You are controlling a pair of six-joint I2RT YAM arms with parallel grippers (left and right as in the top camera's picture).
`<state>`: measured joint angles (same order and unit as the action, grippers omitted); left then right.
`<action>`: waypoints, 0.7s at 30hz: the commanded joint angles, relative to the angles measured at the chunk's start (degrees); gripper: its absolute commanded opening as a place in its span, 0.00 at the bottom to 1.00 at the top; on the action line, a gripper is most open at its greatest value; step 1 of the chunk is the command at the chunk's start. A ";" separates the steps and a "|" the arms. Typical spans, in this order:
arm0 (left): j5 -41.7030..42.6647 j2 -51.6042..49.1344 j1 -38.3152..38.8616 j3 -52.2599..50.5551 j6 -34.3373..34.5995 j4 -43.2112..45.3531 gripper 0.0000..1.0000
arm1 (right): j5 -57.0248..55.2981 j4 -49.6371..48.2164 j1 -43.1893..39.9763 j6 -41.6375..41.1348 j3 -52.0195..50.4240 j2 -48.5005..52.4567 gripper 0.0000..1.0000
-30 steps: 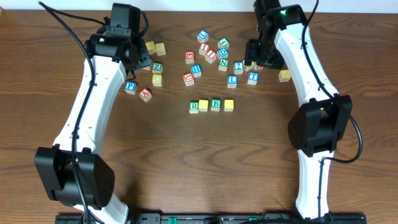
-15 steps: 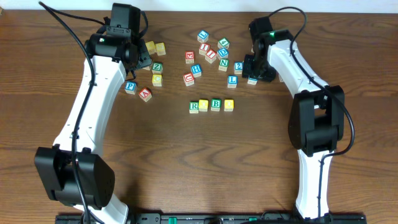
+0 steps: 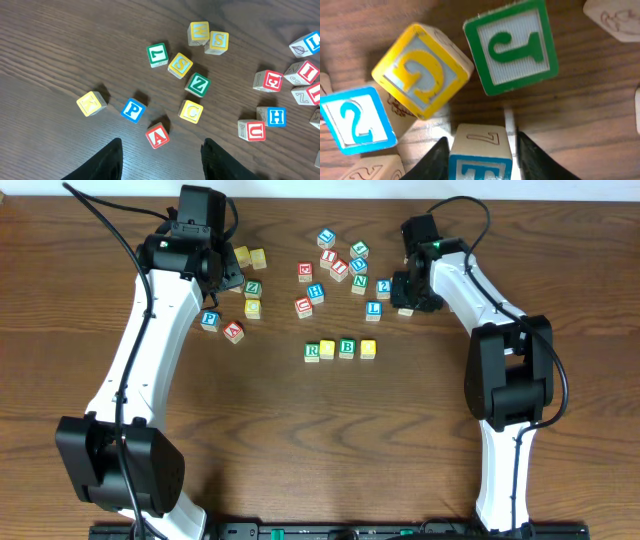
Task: Spell out ROBOT
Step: 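Reach the right gripper to the blue T block and grasp it, then place the blue T block at the right end of the row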
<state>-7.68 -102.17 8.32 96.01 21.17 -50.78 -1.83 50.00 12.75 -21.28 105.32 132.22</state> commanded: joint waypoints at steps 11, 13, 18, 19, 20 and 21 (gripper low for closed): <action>-0.52 -0.50 -0.20 -0.22 0.48 -0.17 0.50 | 1.57 3.63 -0.13 1.18 -0.20 -4.48 0.16; -0.52 -0.50 -0.20 -0.22 0.48 -0.15 0.50 | 1.64 5.92 0.11 1.18 -0.20 -6.84 0.16; -0.52 -0.50 -0.20 -0.22 0.48 -0.17 0.50 | 3.08 15.23 2.62 1.20 -0.20 -11.85 0.16; -0.52 -0.50 -0.20 -0.24 0.48 -0.20 0.50 | 3.10 17.18 3.45 1.16 -0.22 -11.89 0.16; -0.52 -0.50 -0.20 -0.22 0.48 -0.39 0.50 | 3.08 18.82 4.35 1.16 -0.37 -11.78 0.16; -0.52 -0.50 -0.20 -0.24 0.48 -0.52 0.50 | 2.99 19.52 5.22 1.16 -0.90 -11.52 0.16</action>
<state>-7.68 -102.17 8.32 96.01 21.17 -50.85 0.51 67.99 15.25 -20.32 105.06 120.66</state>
